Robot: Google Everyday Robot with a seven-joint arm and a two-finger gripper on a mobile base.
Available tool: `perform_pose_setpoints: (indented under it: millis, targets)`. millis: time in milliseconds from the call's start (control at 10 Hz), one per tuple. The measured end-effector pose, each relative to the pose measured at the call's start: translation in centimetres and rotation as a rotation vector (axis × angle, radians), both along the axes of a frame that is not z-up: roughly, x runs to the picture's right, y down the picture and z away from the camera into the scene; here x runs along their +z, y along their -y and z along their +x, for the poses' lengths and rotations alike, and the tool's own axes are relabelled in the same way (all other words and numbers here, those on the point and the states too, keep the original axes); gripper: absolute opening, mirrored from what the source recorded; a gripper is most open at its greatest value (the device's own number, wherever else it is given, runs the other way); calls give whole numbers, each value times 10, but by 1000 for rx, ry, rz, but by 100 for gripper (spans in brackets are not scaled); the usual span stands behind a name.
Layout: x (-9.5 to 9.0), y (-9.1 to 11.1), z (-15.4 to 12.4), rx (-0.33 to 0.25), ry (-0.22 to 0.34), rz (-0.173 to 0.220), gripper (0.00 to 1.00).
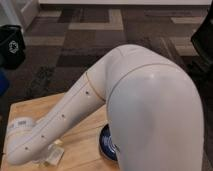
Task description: Wipe the white sponge on the table
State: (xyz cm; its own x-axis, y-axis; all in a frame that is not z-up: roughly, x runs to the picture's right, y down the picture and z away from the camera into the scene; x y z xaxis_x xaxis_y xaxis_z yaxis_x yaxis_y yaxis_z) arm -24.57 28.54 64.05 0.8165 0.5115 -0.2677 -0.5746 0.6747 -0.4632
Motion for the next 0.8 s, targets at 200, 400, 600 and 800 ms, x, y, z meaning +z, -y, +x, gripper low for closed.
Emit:
perform_pose_setpoints:
  millis: [200, 400, 600, 800]
  targets:
    - [7, -3, 5, 2, 10, 2, 65]
    - [14, -5, 5, -21, 30, 9, 65]
    - [20, -6, 3, -41, 45, 14, 65]
    - [27, -4, -2, -63, 57, 22, 60]
